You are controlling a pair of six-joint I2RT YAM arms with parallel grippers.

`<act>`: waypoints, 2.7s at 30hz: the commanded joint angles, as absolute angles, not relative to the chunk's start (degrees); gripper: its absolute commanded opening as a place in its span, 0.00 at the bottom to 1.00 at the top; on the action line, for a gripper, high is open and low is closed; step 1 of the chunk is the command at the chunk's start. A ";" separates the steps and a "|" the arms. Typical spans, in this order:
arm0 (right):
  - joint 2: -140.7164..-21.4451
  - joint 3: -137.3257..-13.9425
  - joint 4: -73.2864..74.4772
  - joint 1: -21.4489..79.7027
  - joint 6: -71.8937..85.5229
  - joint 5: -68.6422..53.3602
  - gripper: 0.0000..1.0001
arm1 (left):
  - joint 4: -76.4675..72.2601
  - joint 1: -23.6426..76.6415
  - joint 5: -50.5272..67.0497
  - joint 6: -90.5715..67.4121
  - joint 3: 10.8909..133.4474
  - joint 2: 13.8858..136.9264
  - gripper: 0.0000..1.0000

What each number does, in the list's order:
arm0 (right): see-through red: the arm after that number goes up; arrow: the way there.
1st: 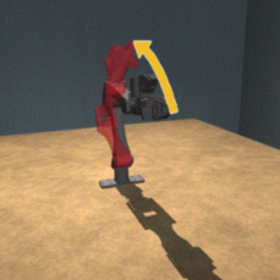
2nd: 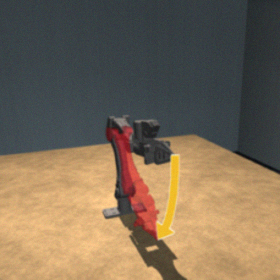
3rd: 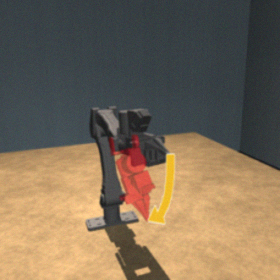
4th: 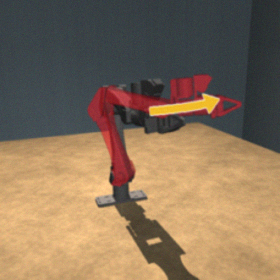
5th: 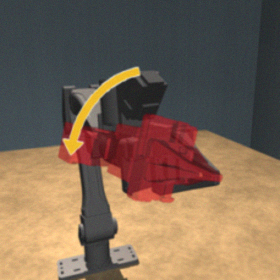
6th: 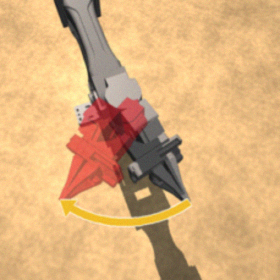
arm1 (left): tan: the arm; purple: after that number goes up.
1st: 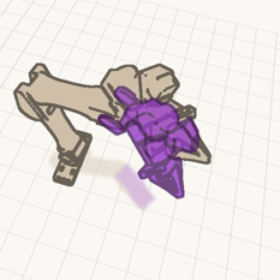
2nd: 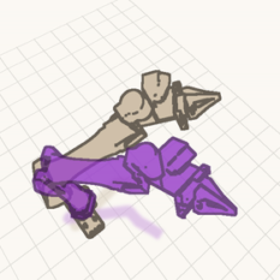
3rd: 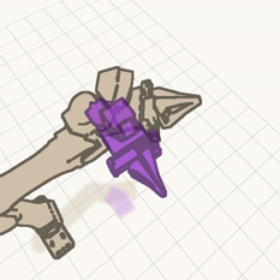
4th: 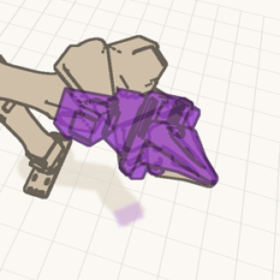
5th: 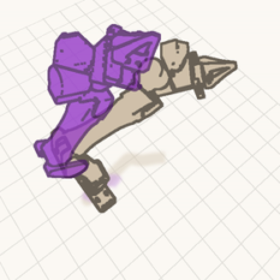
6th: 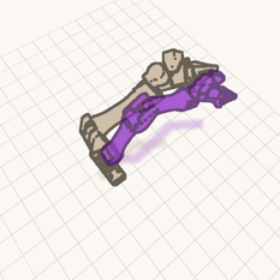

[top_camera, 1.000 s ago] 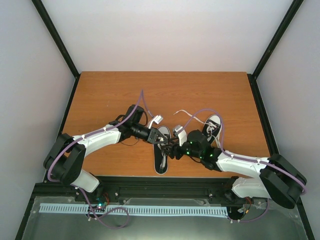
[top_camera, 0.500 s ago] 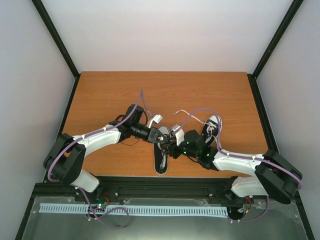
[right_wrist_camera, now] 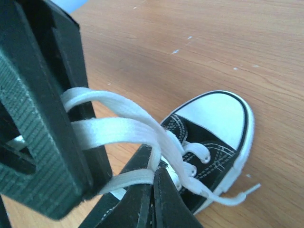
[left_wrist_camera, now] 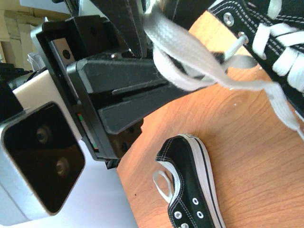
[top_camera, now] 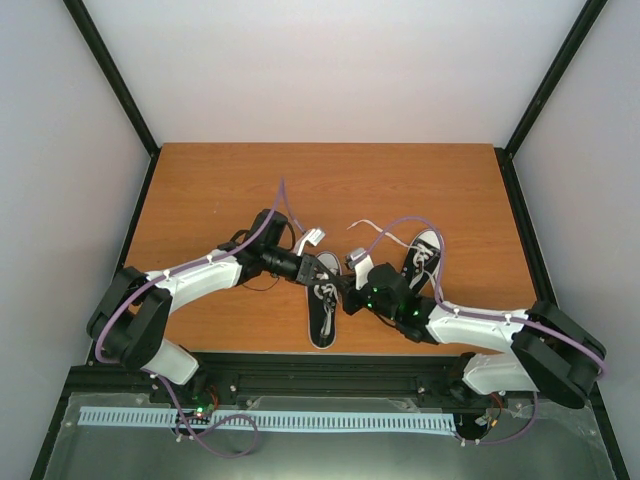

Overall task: Tie the shoes
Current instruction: Cross the shoelace with the shoelace.

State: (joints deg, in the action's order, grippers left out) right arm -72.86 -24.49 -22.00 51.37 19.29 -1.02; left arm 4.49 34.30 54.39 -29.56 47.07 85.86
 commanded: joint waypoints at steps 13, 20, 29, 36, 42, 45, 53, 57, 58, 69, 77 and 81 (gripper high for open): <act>-72.22 -21.60 -22.28 51.09 25.20 4.66 0.03 | 8.81 34.45 42.36 -27.18 50.56 86.62 0.17; -76.25 -23.21 -22.34 50.89 27.12 5.30 0.03 | 10.69 34.45 38.06 -25.96 51.05 85.79 0.32; -76.11 -22.85 -23.47 49.95 29.04 3.98 0.03 | 14.48 34.45 30.08 -21.42 50.48 79.60 0.55; -75.45 -21.62 -25.06 49.48 28.33 2.12 0.03 | 9.37 34.52 39.11 -23.29 50.51 83.52 0.64; -75.14 -20.83 -26.79 49.35 27.53 -0.09 0.03 | 9.27 34.54 40.92 -21.49 52.80 86.92 0.67; -75.01 -20.91 -26.72 49.31 27.17 -0.40 0.03 | 5.46 34.51 43.25 -24.17 52.51 89.21 0.66; -74.97 -20.83 -26.46 49.35 27.26 -0.25 0.03 | 4.30 34.54 44.66 -25.27 52.89 90.62 0.39; -75.14 -20.92 -26.72 49.31 27.21 -0.34 0.03 | 3.00 34.53 45.41 -26.37 52.07 91.28 0.28; -75.20 -20.92 -26.72 49.31 27.16 -0.35 0.03 | 2.88 34.52 45.50 -26.59 52.01 91.39 0.25; -72.74 -18.96 -25.93 49.31 26.54 -0.02 0.03 | -0.16 34.52 46.55 -28.78 51.10 92.21 0.01; -70.14 -17.58 -24.87 49.31 26.10 0.41 0.03 | -0.21 34.53 48.30 -29.19 51.32 93.22 0.21; -69.42 -17.89 -24.71 49.32 25.05 0.31 0.03 | -0.44 34.54 49.67 -29.78 52.22 94.98 0.32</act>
State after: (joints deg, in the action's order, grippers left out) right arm -70.81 -18.41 -23.97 49.78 26.76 -0.69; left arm 0.80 34.41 47.27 -29.17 50.63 93.01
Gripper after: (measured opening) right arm 0.033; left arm 0.288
